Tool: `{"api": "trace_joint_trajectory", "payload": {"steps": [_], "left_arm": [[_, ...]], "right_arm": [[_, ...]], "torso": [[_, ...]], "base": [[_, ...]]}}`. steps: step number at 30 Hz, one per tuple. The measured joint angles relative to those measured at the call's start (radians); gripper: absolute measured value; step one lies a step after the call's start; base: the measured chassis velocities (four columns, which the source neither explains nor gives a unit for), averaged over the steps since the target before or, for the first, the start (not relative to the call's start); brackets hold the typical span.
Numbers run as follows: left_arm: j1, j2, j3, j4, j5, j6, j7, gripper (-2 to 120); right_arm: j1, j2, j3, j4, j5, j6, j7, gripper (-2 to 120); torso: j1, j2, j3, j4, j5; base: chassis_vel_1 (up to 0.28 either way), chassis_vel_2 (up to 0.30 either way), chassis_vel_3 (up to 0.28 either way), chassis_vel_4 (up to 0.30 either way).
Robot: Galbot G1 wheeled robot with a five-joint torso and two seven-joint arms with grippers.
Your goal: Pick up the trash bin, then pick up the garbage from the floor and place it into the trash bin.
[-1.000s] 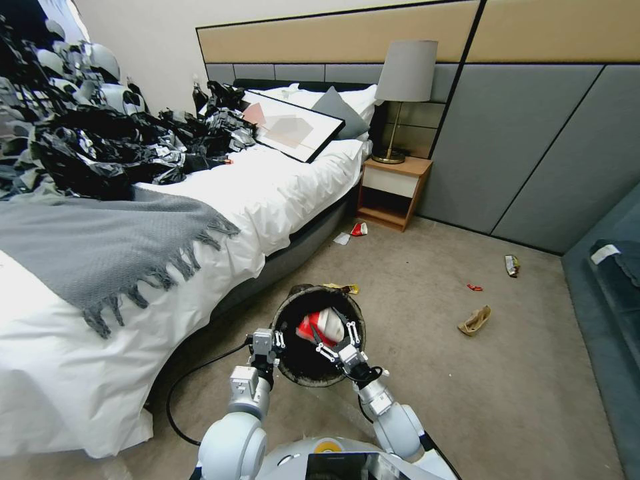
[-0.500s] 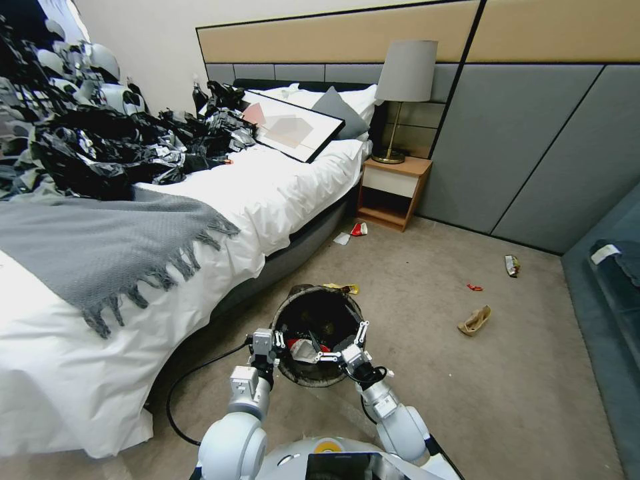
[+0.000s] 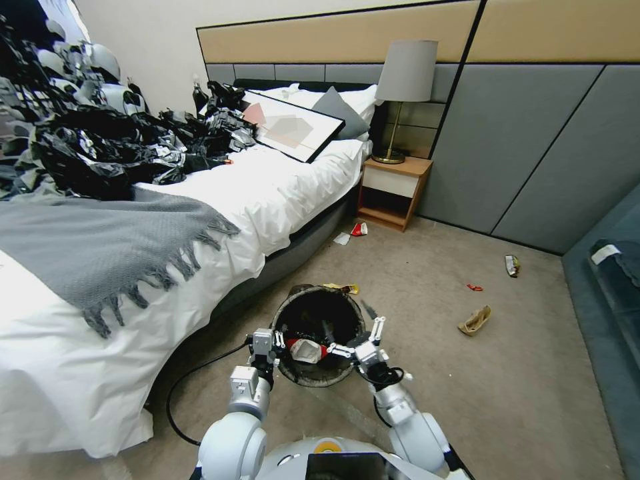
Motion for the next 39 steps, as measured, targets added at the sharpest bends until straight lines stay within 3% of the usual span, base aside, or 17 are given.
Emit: {"api": "trace_joint_trajectory", "payload": {"steps": [8, 39], "left_arm": [[0.0, 0.0, 0.0, 0.0, 0.0, 0.0, 0.0, 0], [0.0, 0.0, 0.0, 0.0, 0.0, 0.0, 0.0, 0]], "right_arm": [[-0.057, 0.084, 0.092, 0.005, 0.068, 0.047, 0.054, 100], [-0.047, 0.082, 0.107, -0.02, 0.124, 0.053, 0.116, 100]], "torso": [[0.0, 0.0, 0.0, 0.0001, 0.0], [0.0, 0.0, 0.0, 0.0001, 0.0]], "base": [[0.0, 0.0, 0.0, 0.0], [0.0, 0.0, 0.0, 0.0]]}}
